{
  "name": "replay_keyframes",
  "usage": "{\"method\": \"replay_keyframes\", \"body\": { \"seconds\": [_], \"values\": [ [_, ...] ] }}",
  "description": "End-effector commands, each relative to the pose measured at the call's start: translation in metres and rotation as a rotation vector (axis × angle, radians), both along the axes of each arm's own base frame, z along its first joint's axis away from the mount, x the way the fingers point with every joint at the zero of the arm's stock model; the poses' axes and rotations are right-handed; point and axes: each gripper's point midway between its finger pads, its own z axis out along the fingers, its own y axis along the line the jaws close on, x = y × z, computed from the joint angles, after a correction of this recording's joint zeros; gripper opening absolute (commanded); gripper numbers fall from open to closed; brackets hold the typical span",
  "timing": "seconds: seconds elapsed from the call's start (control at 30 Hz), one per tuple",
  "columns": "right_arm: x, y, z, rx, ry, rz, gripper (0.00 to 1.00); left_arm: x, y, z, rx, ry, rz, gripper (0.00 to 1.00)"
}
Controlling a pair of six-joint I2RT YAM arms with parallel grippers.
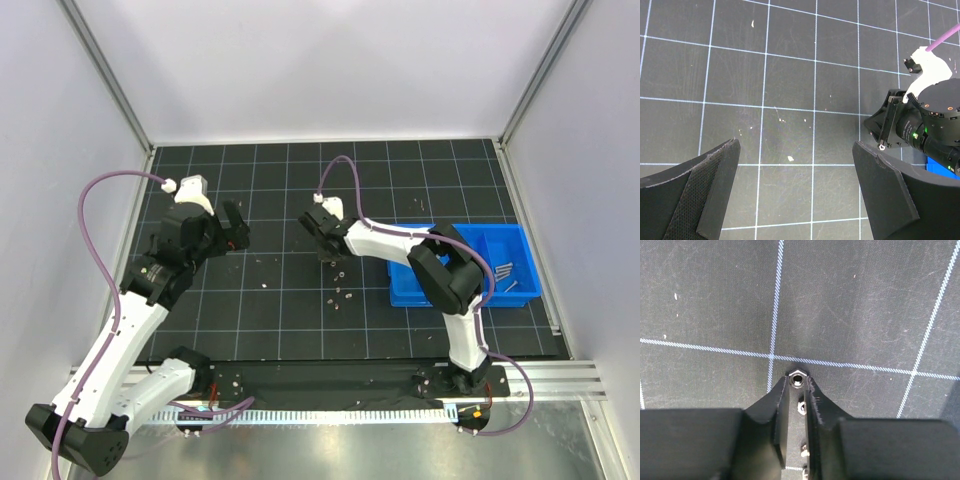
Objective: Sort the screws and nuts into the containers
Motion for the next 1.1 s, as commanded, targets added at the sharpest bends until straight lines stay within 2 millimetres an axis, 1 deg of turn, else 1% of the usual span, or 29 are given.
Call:
{"method": "replay_keyframes", "body": {
  "seconds": [0.0,0.07,0.1,0.13,0.2,0.27,0.3,0.33,0.37,0.4,0.47,0.5,0.53,0.57,0.67,0.7,0.73,0.77,0.8,0.83,0.87,0.9,0.93,0.97,1.0,1.03,1.07],
  "values": [
    [0.006,-0.003,0.000,-0.032,-0.022,-0.011,0.18,0.003,0.002,0.012,-0.002,-0.050,0.006,1.00],
    [0.009,-0.003,0.007,-0.035,-0.037,-0.010,0.10,0.003,0.002,0.012,-0.002,-0.050,0.006,1.00],
    [0.011,-0.003,0.011,-0.037,-0.043,-0.008,0.09,0.004,0.002,0.011,-0.001,-0.047,0.006,1.00],
    [0.015,-0.003,0.021,-0.042,-0.067,-0.005,0.08,0.004,0.002,0.011,-0.001,-0.048,0.007,1.00],
    [0.019,-0.006,0.044,-0.032,-0.102,-0.007,0.08,0.003,0.002,0.011,-0.002,-0.048,0.006,1.00],
    [0.026,-0.013,0.065,-0.011,-0.125,-0.019,0.08,0.004,0.001,0.012,-0.005,-0.049,0.002,1.00],
    [0.028,-0.017,0.090,0.031,-0.158,-0.029,0.08,0.003,0.001,0.011,-0.005,-0.047,0.001,1.00],
    [0.034,-0.030,0.096,0.046,-0.161,-0.060,0.07,0.004,0.000,0.012,-0.005,-0.049,-0.001,1.00],
    [0.034,-0.034,0.107,0.078,-0.167,-0.063,0.08,0.004,0.000,0.011,-0.006,-0.047,-0.003,1.00],
    [0.034,-0.040,0.125,0.111,-0.194,-0.069,0.12,0.004,0.000,0.011,-0.007,-0.046,-0.005,1.00],
    [0.034,-0.057,0.134,0.107,-0.200,-0.078,0.15,0.004,0.000,0.012,-0.007,-0.048,-0.003,1.00],
    [0.034,-0.062,0.139,0.099,-0.210,-0.077,0.17,0.004,0.000,0.011,-0.007,-0.045,-0.005,1.00],
    [0.034,-0.069,0.147,0.094,-0.224,-0.082,0.20,0.004,-0.001,0.011,-0.008,-0.046,-0.008,1.00],
    [0.037,-0.078,0.149,0.084,-0.229,-0.098,0.22,0.004,-0.001,0.010,-0.007,-0.043,-0.006,1.00],
    [0.049,-0.096,0.157,0.085,-0.236,-0.123,0.26,0.005,-0.001,0.009,-0.006,-0.040,-0.006,1.00],
    [0.059,-0.110,0.158,0.084,-0.241,-0.147,0.28,0.005,-0.001,0.009,-0.004,-0.041,-0.005,1.00],
    [0.070,-0.118,0.163,0.100,-0.260,-0.170,0.32,0.005,0.000,0.009,-0.001,-0.038,-0.003,1.00],
    [0.079,-0.124,0.159,0.097,-0.255,-0.182,0.37,0.005,-0.001,0.008,-0.001,-0.037,-0.004,1.00],
    [0.093,-0.143,0.159,0.094,-0.260,-0.224,0.40,0.005,0.000,0.008,-0.001,-0.037,-0.003,1.00],
    [0.106,-0.147,0.169,0.108,-0.281,-0.230,0.43,0.005,0.001,0.007,0.002,-0.035,0.001,1.00],
    [0.117,-0.152,0.160,0.103,-0.274,-0.244,0.49,0.006,0.001,0.008,0.005,-0.035,0.002,1.00],
    [0.128,-0.159,0.158,0.108,-0.282,-0.259,0.51,0.006,0.000,0.006,0.007,-0.030,0.002,1.00],
    [0.148,-0.172,0.168,0.127,-0.327,-0.291,0.53,0.007,0.000,0.006,0.010,-0.030,0.002,1.00],
    [0.159,-0.180,0.168,0.133,-0.338,-0.304,0.59,0.007,0.001,0.003,0.014,-0.022,0.006,1.00],
    [0.172,-0.183,0.150,0.124,-0.317,-0.312,0.62,0.009,0.001,0.001,0.019,-0.016,0.005,1.00],
    [0.191,-0.196,0.163,0.137,-0.359,-0.333,0.66,0.009,0.000,0.000,0.020,-0.011,0.004,1.00],
    [0.204,-0.197,0.140,0.137,-0.318,-0.326,0.70,0.010,0.001,-0.002,0.026,-0.006,0.008,1.00]
  ]
}}
